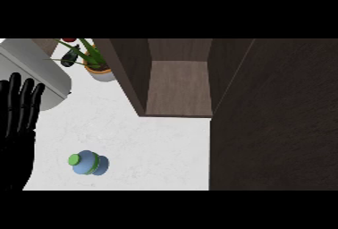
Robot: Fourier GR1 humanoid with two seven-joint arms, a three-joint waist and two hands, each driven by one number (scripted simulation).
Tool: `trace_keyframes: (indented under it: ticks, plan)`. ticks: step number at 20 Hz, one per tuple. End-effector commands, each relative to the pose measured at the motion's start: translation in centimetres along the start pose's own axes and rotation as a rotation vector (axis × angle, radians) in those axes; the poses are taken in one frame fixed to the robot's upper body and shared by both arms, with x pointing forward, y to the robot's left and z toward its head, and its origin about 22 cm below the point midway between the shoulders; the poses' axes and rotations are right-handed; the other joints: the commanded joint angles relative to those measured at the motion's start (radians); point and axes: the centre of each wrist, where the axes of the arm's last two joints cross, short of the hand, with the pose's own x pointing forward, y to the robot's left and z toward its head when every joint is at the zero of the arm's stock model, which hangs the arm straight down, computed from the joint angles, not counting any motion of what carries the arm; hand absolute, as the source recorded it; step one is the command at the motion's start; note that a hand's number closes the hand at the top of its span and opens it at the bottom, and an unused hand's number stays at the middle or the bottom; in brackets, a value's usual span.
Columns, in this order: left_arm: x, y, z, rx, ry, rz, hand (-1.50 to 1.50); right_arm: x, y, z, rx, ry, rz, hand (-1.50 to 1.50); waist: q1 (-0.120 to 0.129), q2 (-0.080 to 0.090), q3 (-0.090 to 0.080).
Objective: Pick up the bottled water, place it into the cabinet and close the cabinet
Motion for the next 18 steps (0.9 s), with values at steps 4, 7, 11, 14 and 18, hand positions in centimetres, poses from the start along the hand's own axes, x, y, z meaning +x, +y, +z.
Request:
trace_keyframes:
  ticks: [4,7,11,14,18]
  plan:
    - [2.2,3.7,0.8,-0.186,-0.033,0.087,-1.50,1.7,-0.5,1.8,-0.016,-0.010,-0.028,-1.50,-0.021,0.001,-0.010]
    - [-1.0,2.3,2.1,-0.235,0.175,0.273,-1.50,0.6,1.6,2.7,0.207,0.071,-0.203,-1.50,-0.020,0.003,-0.010]
    - [1.2,5.2,3.6,-0.251,0.206,0.291,-1.50,3.5,1.5,5.6,0.239,0.075,-0.240,-1.50,-0.024,-0.003,-0.009]
    - [4.2,6.2,4.3,-0.276,0.215,0.286,-1.50,4.6,1.2,6.7,0.251,0.107,-0.236,-1.50,-0.018,0.000,-0.009]
    - [3.3,7.2,4.3,-0.231,0.265,0.264,-1.50,7.8,1.2,8.5,0.249,0.087,-0.248,-1.50,-0.029,0.002,-0.009]
